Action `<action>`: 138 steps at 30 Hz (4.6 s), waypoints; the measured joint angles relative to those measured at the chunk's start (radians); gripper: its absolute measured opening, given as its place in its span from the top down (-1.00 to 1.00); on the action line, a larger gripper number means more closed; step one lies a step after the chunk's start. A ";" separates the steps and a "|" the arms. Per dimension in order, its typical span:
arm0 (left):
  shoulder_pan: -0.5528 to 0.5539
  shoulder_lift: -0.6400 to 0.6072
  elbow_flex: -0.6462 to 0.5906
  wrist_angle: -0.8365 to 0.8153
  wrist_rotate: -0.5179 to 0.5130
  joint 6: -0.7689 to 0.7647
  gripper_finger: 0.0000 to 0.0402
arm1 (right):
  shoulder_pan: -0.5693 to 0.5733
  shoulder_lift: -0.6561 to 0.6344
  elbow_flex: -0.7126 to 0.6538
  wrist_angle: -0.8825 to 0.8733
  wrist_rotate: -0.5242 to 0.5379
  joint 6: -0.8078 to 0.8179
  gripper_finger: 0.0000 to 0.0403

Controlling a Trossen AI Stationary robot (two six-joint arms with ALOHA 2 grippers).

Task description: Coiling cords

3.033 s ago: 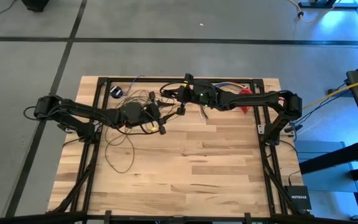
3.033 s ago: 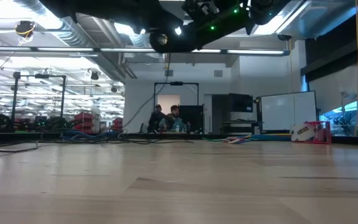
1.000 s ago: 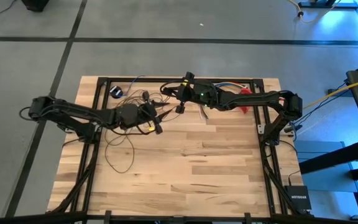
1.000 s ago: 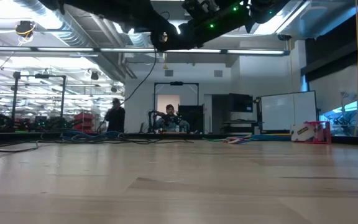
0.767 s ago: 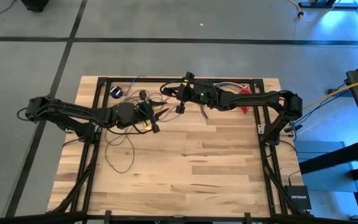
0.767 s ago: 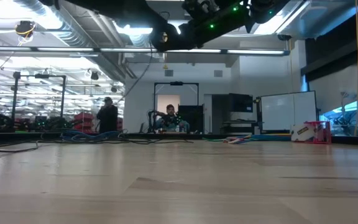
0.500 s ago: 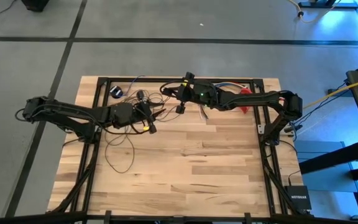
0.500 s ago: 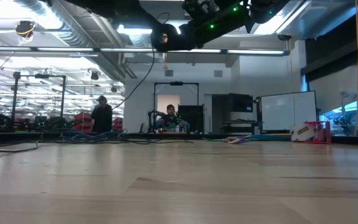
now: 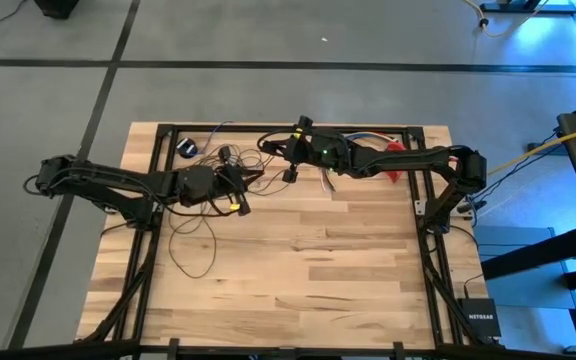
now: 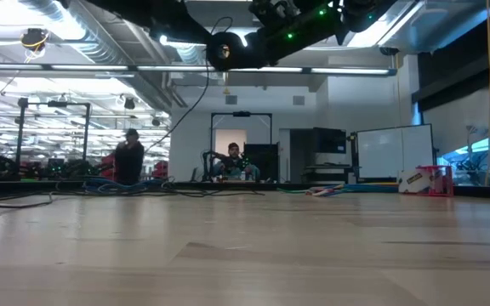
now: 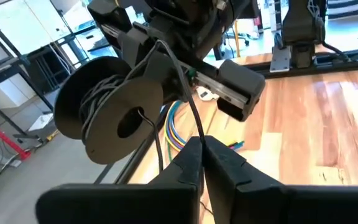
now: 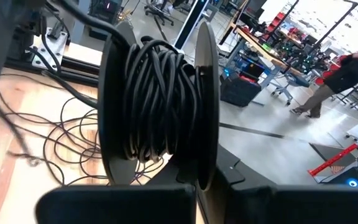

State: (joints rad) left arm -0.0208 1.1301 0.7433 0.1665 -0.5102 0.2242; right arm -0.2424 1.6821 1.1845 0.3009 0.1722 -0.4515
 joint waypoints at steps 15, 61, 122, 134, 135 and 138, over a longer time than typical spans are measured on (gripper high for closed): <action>0.034 0.201 0.001 0.256 0.104 0.023 0.99 | 0.000 0.000 -0.001 0.063 -0.114 0.053 0.96; 0.073 -0.333 -0.001 -0.150 -0.036 0.047 0.98 | 0.001 -0.072 0.002 -0.112 -0.235 -0.001 0.96; 0.313 0.501 -0.163 0.472 0.307 -0.185 0.53 | 0.000 -0.007 0.000 -0.034 -0.086 -0.073 0.96; 0.356 0.219 -0.163 0.191 0.134 -0.061 0.98 | 0.000 -0.007 0.000 -0.080 -0.085 -0.081 0.96; 0.355 0.168 -0.163 0.155 0.133 -0.059 0.99 | 0.000 -0.007 0.000 -0.084 -0.085 -0.082 0.96; 0.356 0.006 -0.163 0.043 0.107 -0.053 0.97 | 0.000 -0.007 0.000 -0.089 -0.085 -0.082 0.96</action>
State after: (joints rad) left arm 0.3347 1.1360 0.5800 0.2097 -0.4029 0.1707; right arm -0.2424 1.6749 1.1847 0.2121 0.0875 -0.5331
